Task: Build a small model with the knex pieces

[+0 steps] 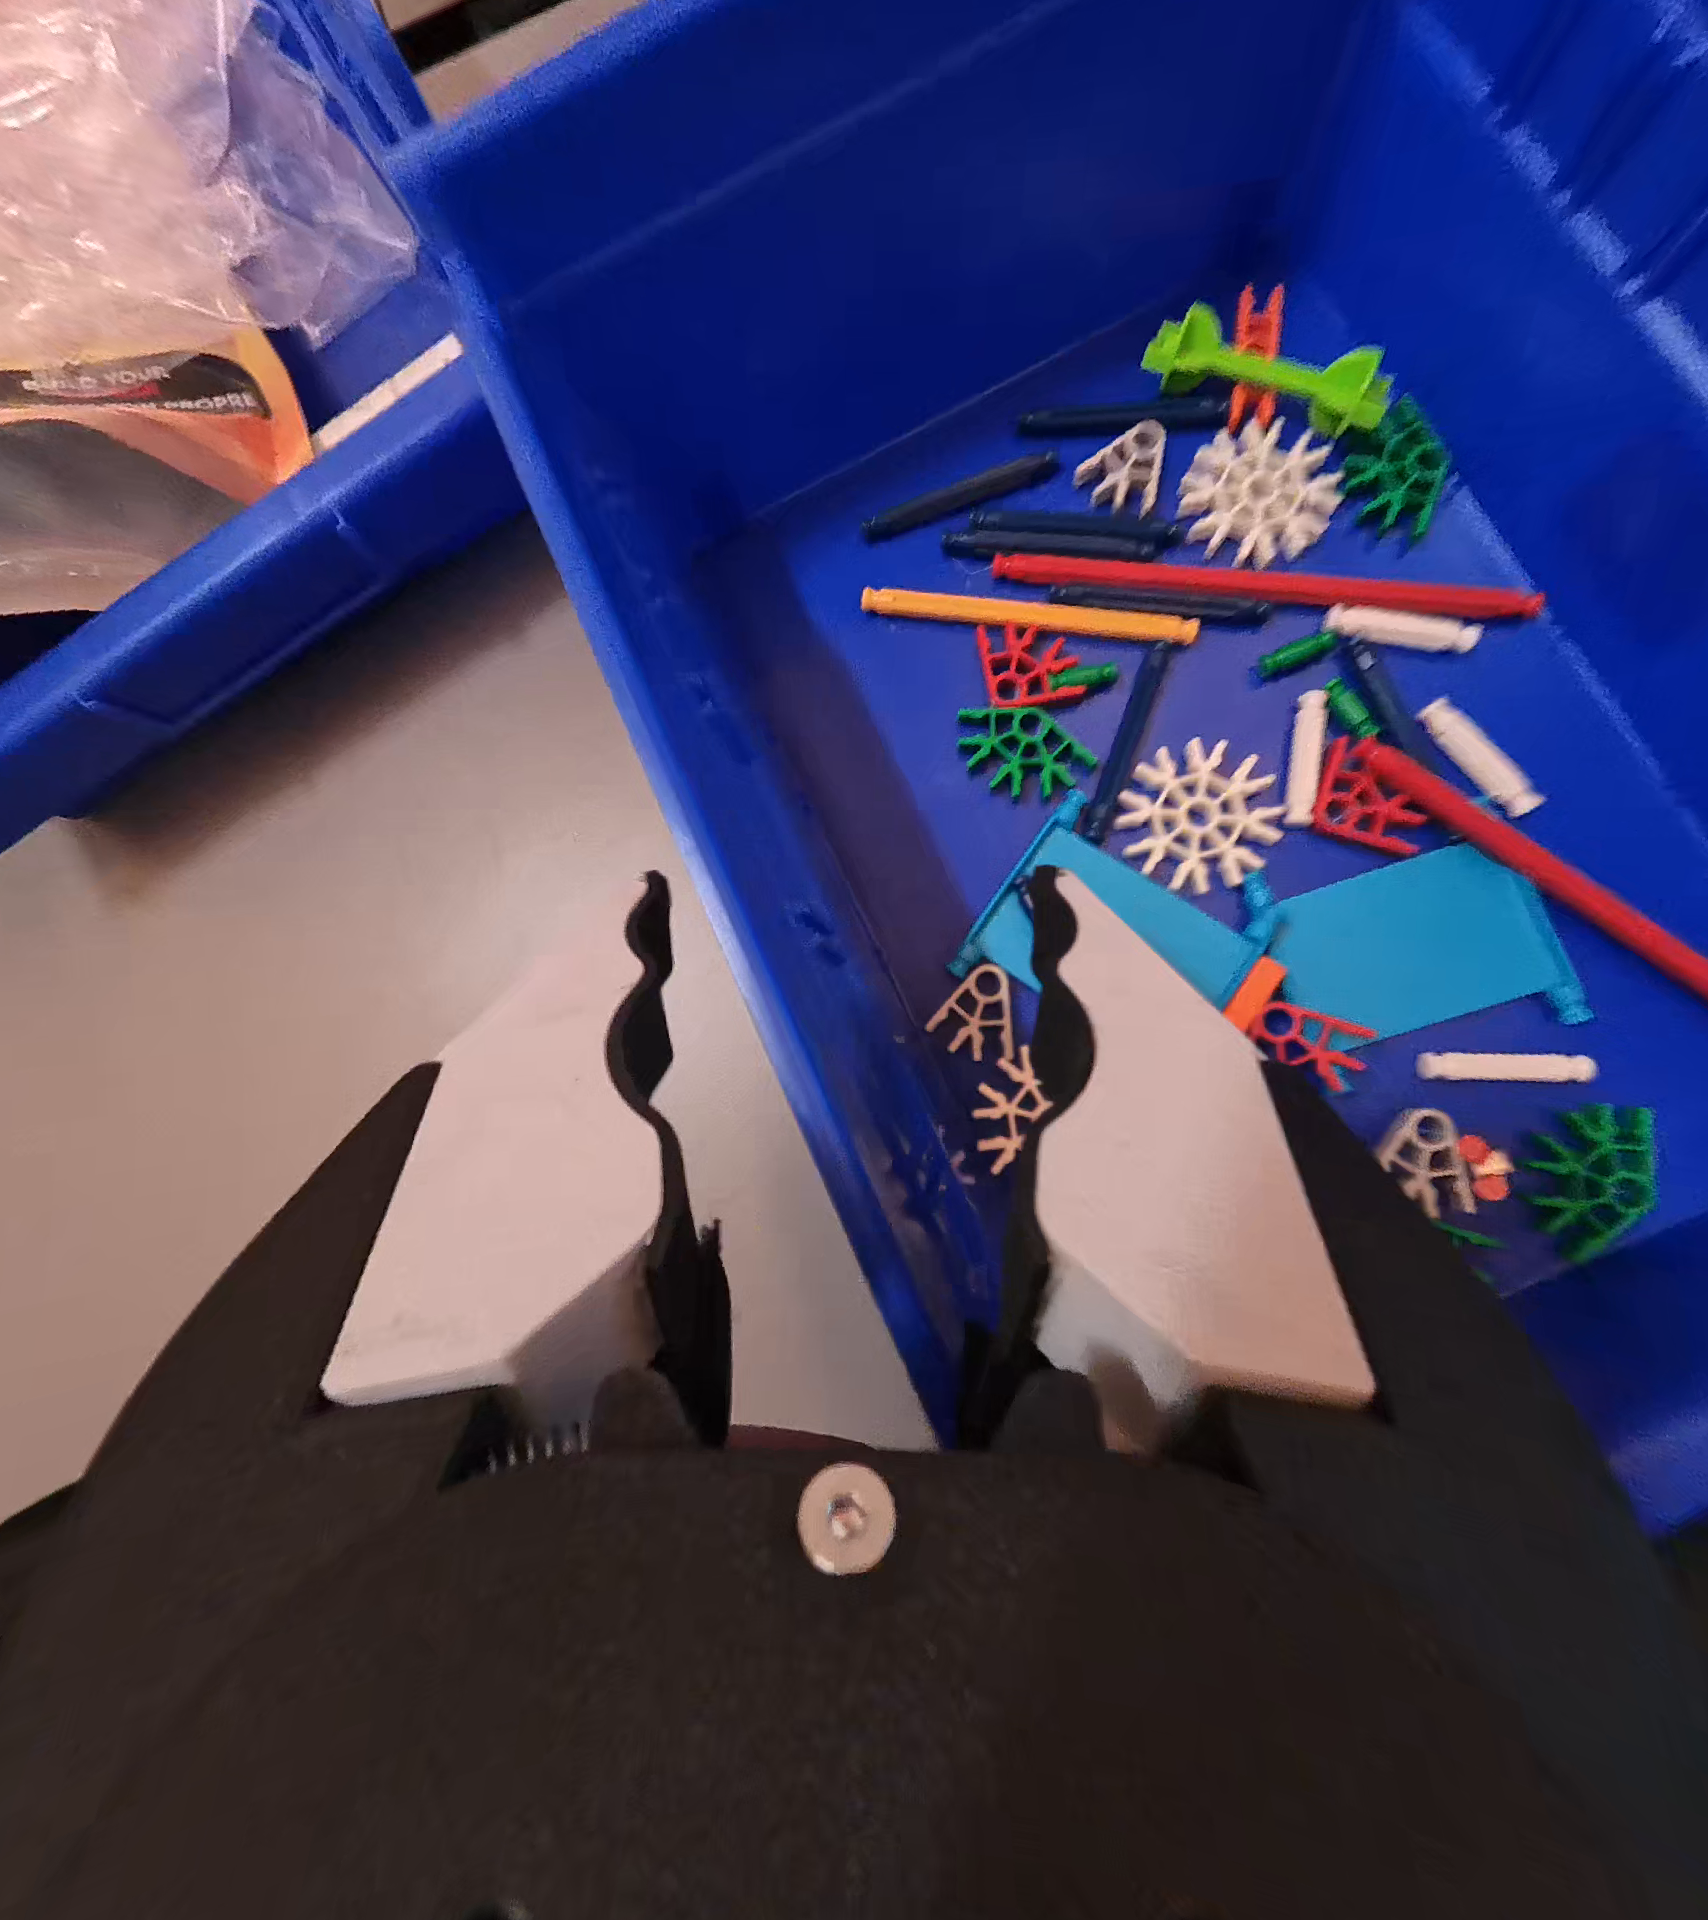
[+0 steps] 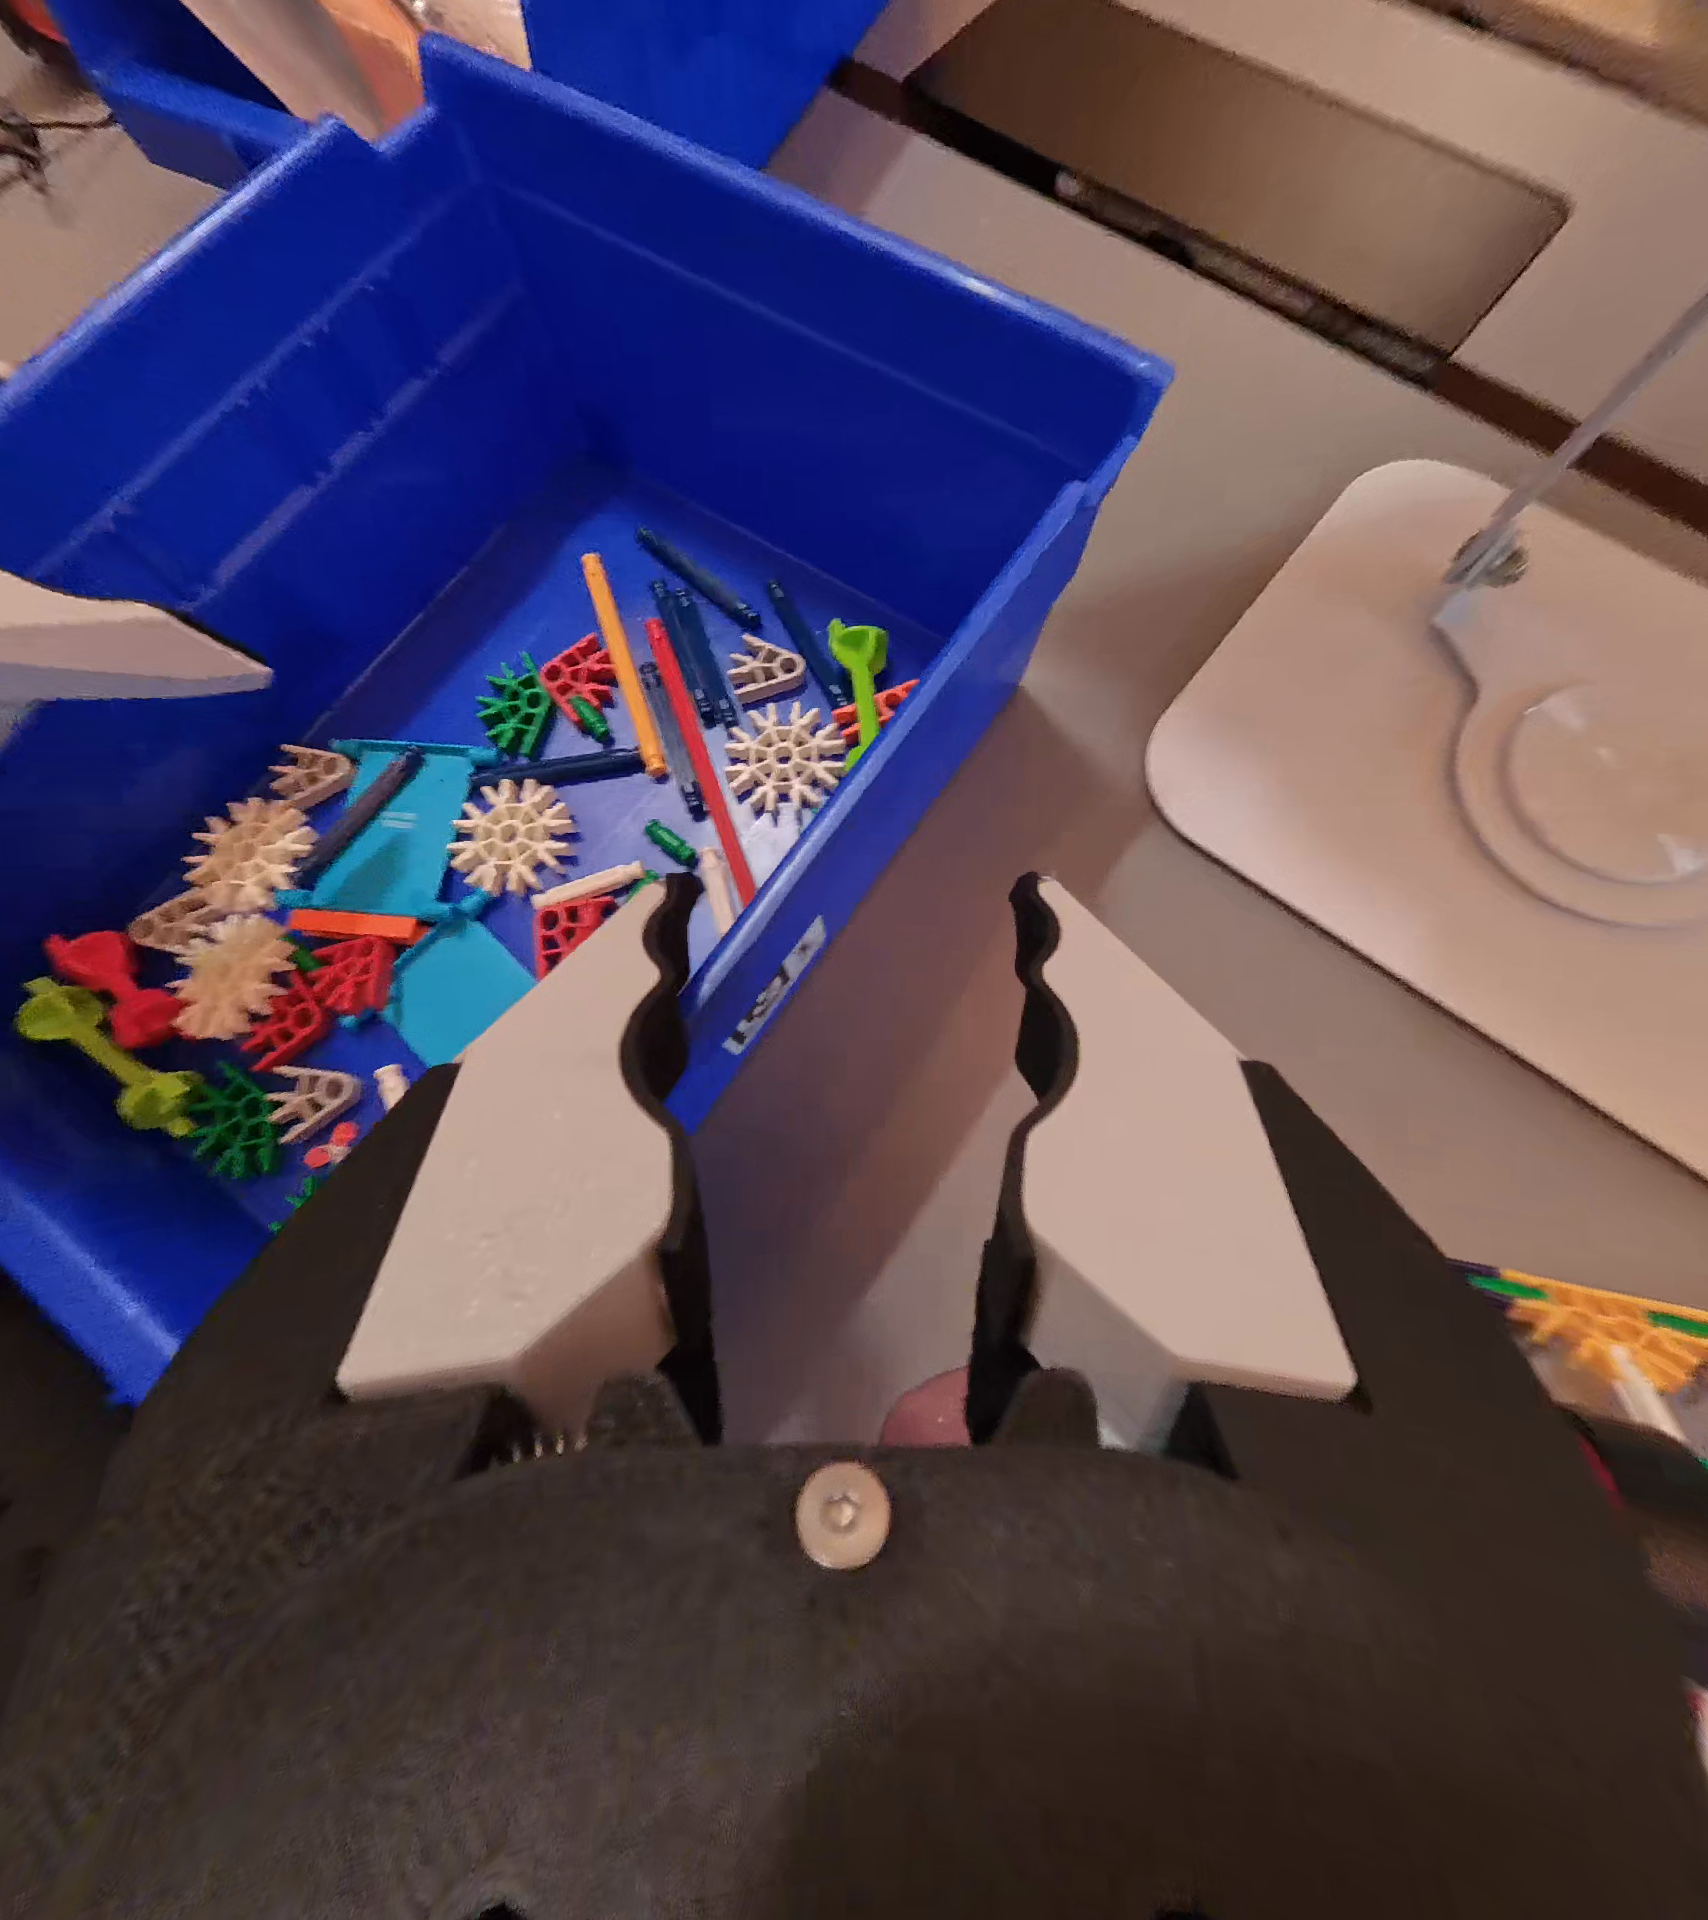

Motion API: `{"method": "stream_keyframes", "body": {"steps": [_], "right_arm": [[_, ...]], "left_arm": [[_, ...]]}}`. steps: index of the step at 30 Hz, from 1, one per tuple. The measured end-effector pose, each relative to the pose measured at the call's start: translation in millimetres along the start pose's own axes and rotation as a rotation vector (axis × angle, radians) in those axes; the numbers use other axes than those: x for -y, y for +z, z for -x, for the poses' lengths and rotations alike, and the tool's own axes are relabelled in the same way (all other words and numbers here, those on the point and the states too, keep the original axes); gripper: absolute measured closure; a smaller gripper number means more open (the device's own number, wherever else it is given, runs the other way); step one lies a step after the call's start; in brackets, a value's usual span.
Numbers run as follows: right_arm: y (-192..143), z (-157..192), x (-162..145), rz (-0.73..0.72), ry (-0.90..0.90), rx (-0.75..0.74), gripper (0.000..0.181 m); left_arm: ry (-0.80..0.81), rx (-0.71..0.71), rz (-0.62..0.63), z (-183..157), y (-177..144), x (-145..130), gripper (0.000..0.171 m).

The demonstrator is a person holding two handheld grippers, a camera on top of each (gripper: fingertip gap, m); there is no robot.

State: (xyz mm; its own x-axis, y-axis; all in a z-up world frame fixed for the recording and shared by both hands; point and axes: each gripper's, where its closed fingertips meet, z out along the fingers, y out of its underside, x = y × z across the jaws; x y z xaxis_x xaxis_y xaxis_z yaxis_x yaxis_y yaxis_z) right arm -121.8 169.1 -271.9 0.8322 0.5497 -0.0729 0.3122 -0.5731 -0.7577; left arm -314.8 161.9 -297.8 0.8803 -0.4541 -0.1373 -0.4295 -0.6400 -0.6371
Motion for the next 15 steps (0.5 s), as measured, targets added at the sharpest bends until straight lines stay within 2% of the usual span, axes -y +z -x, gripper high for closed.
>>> {"method": "stream_keyframes", "body": {"steps": [2,3,4,9,11,13,15], "right_arm": [[3.6,3.6,0.1,0.012,0.068,0.053,0.119],[3.5,7.8,1.0,0.016,0.102,0.093,0.122],[3.4,8.6,2.3,0.013,0.1,0.094,0.114],[10.3,2.2,1.5,0.061,0.1,0.051,0.135],[9.4,-4.6,3.5,0.033,0.125,0.036,0.131],[8.7,-3.2,-0.7,0.025,0.186,0.091,0.141],[2.8,-8.2,-0.9,0.005,0.204,0.088,0.131]], "left_arm": [[0.021,0.003,0.05,-2.4,9.0,-8.7,0.135],[0.021,0.028,0.06,1.4,11.8,-9.9,0.141],[0.012,0.036,0.052,3.3,13.0,-7.5,0.145],[-0.075,0.009,0.008,7.5,15.6,1.0,0.158],[-0.1,0.005,-0.014,9.6,14.2,4.2,0.165],[-0.116,-0.014,-0.014,6.3,12.6,5.5,0.166],[-0.12,-0.027,-0.032,1.2,8.8,9.1,0.167]]}}
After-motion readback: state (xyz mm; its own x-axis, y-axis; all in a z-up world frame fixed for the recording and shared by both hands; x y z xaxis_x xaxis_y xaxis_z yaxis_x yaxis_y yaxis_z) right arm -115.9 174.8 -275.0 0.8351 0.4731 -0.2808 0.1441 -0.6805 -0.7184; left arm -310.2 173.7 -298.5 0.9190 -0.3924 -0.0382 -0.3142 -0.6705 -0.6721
